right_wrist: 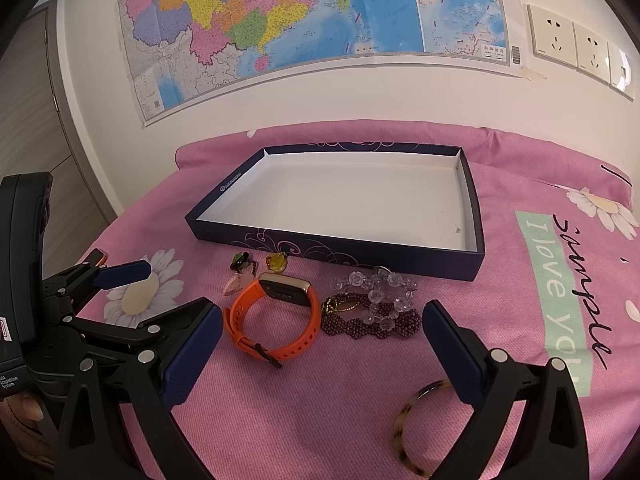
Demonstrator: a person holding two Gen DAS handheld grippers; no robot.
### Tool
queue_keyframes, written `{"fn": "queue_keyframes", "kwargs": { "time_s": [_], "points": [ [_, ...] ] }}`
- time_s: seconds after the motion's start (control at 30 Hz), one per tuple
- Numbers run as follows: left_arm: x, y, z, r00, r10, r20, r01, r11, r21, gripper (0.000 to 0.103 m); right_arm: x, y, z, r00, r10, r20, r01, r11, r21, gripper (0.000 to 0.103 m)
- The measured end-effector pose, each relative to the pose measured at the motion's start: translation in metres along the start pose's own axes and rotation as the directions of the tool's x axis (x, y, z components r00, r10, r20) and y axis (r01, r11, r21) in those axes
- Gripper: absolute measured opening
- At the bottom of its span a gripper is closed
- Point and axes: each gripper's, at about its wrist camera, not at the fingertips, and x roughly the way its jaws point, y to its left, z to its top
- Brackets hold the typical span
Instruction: Organize jewelry
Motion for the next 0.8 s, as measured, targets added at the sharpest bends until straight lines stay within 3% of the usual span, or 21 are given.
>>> {"fn": "queue_keyframes", "kwargs": {
  "time_s": [0.8],
  "points": [
    [0.0033,0.0019,0.0007,1.000,-0.013,-0.016,0.013,1.000,0.006,0.097,0.0002,-0.0034,-0.0011,1.000,0.001,0.002,-0.001,1.000,0.007,0.096]
  ]
}}
